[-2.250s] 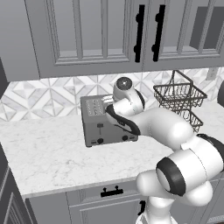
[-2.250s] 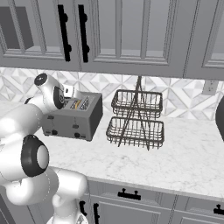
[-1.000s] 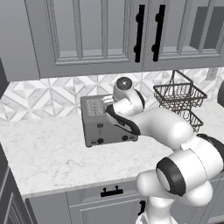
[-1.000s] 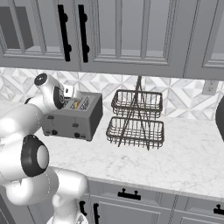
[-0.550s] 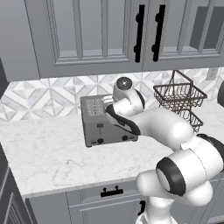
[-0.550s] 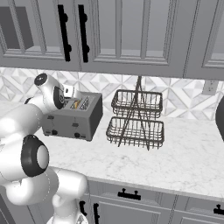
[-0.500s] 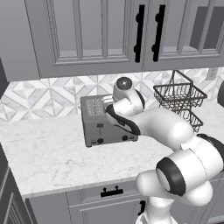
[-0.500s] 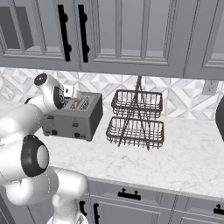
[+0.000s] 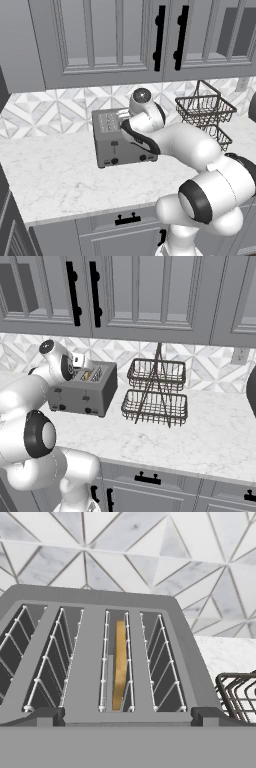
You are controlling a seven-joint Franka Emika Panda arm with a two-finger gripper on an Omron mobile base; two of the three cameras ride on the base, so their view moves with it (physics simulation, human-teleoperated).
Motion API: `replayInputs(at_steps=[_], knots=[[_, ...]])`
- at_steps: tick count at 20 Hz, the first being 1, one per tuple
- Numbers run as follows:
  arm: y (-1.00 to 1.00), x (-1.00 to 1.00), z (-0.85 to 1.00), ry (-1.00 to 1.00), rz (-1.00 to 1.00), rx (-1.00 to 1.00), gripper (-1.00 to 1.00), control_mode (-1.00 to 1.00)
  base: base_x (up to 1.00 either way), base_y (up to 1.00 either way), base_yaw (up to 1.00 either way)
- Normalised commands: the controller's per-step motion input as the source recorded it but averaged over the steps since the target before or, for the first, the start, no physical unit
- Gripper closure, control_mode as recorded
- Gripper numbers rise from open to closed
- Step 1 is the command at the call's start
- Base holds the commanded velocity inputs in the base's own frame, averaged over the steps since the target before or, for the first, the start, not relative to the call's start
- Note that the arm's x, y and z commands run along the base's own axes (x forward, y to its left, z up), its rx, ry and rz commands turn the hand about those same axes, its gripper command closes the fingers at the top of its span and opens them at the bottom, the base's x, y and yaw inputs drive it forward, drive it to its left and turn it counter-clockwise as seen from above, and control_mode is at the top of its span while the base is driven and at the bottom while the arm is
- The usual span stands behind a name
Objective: Start the toaster. Once the lever pops up, take the bread to the plate on the dining counter.
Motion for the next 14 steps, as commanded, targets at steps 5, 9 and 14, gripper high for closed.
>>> replayInputs(at_steps=[5, 9, 14], knots=[[0.0, 0.0, 0.0, 0.0, 0.0, 0.0, -1.0, -1.0, 0.0, 0.0, 0.0], [0.0, 0.0, 0.0, 0.0, 0.0, 0.0, -1.0, -1.0, 0.0, 0.0, 0.0], [0.0, 0.0, 0.0, 0.0, 0.0, 0.0, -1.0, -1.0, 0.0, 0.0, 0.0]])
